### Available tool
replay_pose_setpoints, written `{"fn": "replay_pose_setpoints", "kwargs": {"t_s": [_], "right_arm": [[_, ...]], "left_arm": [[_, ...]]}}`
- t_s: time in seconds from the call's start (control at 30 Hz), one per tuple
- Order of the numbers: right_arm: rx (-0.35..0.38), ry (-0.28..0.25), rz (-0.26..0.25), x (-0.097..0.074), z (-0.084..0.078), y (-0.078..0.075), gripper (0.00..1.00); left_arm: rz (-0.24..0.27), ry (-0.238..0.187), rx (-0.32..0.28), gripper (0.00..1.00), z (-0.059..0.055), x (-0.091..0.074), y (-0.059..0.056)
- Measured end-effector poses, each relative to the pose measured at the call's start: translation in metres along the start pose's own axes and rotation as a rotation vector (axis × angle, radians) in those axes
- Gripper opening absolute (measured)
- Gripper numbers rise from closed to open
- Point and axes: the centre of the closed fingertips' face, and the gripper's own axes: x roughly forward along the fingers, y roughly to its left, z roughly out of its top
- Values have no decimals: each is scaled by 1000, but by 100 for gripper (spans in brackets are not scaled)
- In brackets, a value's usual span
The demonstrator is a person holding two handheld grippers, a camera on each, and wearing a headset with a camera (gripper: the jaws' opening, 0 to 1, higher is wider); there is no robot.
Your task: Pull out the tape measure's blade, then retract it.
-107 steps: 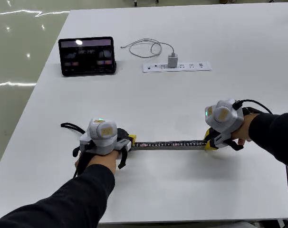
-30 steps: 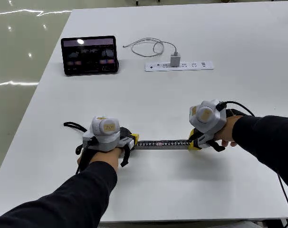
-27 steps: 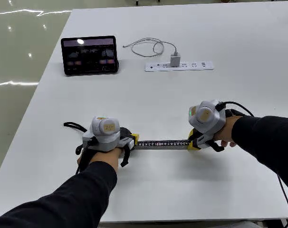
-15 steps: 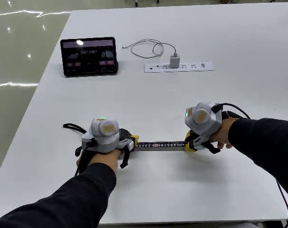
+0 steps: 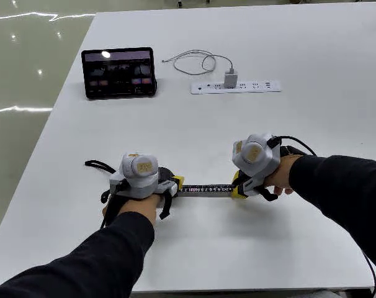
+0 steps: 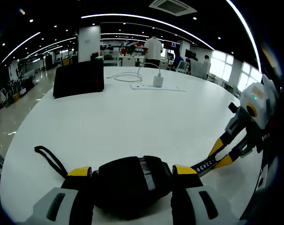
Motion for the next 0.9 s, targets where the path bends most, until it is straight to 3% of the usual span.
{"fn": "replay_pose_setpoints", "kwargs": {"t_s": [0.9], "right_arm": [[-12,-27,9,9,14,-1,11]], "left_arm": [[-16,4,-28,62,0,-1,1]]}}
